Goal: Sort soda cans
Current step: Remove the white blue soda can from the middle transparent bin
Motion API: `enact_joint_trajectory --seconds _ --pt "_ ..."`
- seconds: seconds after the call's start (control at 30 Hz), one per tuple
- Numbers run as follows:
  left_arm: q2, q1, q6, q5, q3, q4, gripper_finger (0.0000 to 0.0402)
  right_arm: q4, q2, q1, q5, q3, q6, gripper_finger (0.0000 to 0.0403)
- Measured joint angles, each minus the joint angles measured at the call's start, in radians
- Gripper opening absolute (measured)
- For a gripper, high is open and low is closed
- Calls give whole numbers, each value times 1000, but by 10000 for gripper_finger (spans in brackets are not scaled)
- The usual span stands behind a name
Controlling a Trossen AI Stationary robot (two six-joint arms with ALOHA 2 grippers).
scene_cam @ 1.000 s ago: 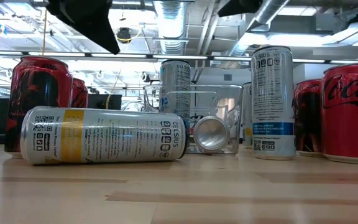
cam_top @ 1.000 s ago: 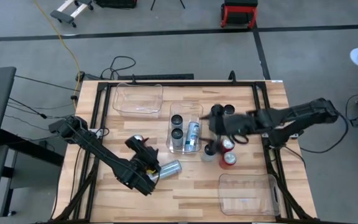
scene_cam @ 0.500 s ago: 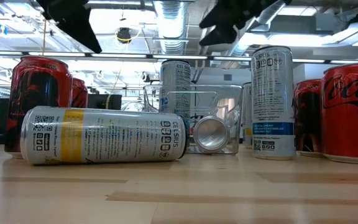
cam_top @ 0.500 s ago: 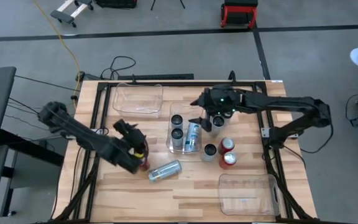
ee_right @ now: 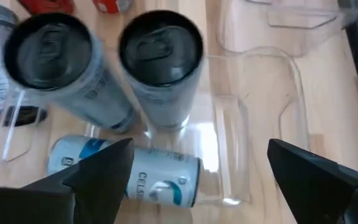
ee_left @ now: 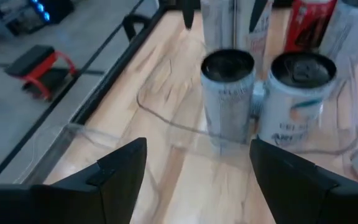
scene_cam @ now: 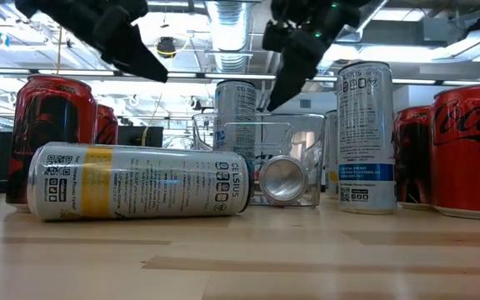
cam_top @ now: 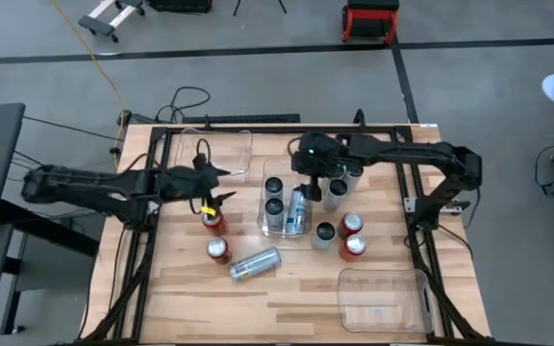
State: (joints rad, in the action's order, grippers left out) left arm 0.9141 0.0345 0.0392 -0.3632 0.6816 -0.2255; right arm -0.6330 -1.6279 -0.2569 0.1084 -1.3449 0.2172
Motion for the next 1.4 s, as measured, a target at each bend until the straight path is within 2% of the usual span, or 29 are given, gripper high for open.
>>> enact_joint_trajectory --seconds 0.13,0.27,0.4,0.63,0.93,1.17,1.4 --pt "15 54 36 66 -29 51 280 -17 -60 -15 0 -96 27 376" --pt "60 61 37 72 -52 60 280 -6 -107 -20 15 -178 -9 374" --pt "83 61 23 73 -99 110 280 79 -138 -13 73 -200 -133 374" --pt "45 61 30 72 -185 185 280 132 -170 19 70 -200 -295 374" --pt "3 61 29 83 -217 144 280 144 -179 81 -120 -201 -334 374" --pt "1 61 61 94 -217 123 280 137 -211 121 -137 -201 -356 374" --pt "1 64 71 96 -215 110 280 96 -242 108 -166 -202 -428 374"
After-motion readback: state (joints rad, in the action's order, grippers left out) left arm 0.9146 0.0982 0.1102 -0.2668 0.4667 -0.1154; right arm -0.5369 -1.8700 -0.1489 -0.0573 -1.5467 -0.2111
